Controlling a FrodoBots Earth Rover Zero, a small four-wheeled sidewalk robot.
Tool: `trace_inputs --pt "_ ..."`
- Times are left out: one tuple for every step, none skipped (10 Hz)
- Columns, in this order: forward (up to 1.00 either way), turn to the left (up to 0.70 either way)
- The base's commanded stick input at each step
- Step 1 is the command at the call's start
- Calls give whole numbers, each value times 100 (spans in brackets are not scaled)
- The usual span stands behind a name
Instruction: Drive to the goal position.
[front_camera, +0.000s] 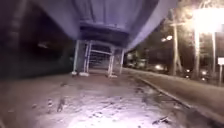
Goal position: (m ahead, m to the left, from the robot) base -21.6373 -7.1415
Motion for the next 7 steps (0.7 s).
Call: trace_inputs --pt "34 0" --pt "33 47" --pt "33 83" --pt "33 83" --pt "33 74" --pt "33 34" --pt "33 0"
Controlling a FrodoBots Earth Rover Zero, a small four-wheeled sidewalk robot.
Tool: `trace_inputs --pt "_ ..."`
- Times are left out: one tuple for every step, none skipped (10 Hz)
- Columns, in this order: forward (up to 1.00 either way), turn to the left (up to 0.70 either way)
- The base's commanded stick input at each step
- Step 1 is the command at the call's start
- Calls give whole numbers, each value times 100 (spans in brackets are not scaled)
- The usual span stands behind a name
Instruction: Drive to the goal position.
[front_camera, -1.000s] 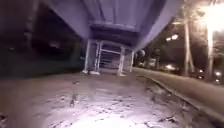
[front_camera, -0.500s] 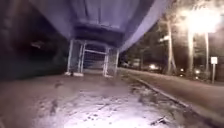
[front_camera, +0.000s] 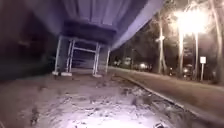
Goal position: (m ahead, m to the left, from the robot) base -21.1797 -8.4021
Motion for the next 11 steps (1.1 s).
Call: trace_inputs --pt "33 41" --pt "33 83" --pt "33 83" --pt "33 39" --pt "33 0" --pt "33 0" --pt "33 0" --pt "33 0" --pt "33 0" --pt "33 37" --pt "33 83"
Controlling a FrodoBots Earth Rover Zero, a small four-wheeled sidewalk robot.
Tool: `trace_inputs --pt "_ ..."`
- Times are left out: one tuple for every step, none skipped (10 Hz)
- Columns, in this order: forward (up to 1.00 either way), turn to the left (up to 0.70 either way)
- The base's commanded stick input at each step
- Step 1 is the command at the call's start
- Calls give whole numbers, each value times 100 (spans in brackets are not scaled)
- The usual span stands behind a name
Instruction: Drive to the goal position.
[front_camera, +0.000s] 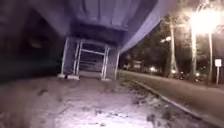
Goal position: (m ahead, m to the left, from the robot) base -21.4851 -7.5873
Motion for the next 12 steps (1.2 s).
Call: trace_inputs --pt "33 83" --pt "33 71" --pt "33 0" --pt "33 0" --pt "33 0" --pt "33 0" --pt "33 0" --pt "33 0" --pt "33 0" --pt "33 0" --pt "33 0" --pt "33 0"
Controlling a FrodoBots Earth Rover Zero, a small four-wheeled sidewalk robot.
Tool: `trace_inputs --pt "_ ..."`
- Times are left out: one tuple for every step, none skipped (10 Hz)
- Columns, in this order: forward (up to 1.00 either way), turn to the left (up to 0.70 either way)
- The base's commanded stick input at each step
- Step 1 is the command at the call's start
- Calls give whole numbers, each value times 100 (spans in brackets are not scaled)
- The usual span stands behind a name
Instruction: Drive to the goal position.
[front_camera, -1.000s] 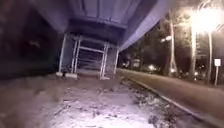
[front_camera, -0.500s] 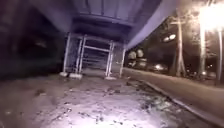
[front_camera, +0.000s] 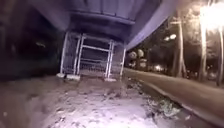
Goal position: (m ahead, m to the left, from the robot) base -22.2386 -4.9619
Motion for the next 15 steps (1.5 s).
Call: trace_inputs --pt "33 0" --pt "33 0" --pt "33 0" --pt "33 0" --pt "33 0" --pt "33 0" --pt "32 0" --pt "31 0" --pt "30 75" --pt "30 75" --pt "30 0" --pt "30 0" --pt "30 0" --pt "30 0" --pt "29 0"
